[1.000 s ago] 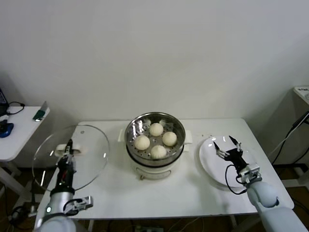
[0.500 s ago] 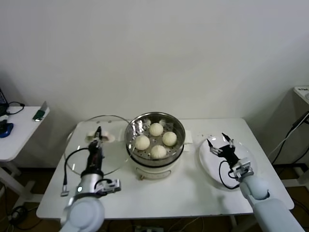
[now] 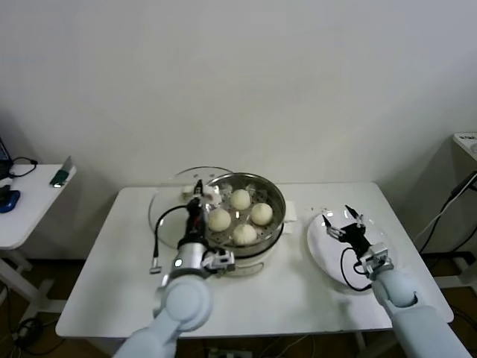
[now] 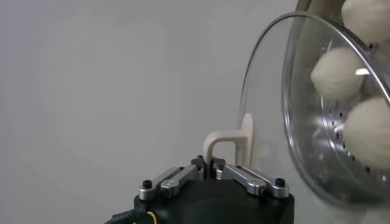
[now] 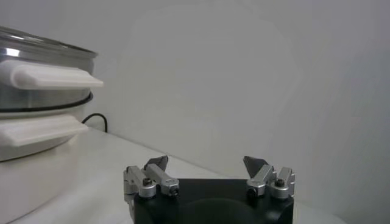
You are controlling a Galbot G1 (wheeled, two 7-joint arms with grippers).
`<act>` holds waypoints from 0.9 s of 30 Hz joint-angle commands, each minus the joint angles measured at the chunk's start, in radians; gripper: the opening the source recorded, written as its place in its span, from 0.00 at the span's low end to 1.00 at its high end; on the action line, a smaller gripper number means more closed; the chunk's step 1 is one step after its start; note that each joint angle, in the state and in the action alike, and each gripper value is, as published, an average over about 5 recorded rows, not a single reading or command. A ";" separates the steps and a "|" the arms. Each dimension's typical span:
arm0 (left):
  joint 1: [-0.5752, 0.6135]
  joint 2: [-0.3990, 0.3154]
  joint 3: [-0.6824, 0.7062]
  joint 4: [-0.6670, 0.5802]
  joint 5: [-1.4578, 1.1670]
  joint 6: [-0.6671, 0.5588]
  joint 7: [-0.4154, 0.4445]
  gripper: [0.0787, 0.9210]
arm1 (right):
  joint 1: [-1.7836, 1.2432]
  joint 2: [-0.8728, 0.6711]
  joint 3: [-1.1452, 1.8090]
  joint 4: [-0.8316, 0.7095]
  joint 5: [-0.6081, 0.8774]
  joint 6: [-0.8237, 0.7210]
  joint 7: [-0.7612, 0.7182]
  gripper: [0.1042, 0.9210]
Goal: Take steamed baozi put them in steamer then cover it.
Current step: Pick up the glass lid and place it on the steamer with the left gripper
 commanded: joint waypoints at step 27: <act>-0.142 -0.306 0.098 0.334 0.132 0.049 0.022 0.08 | -0.022 0.018 0.059 -0.030 -0.015 0.012 -0.025 0.88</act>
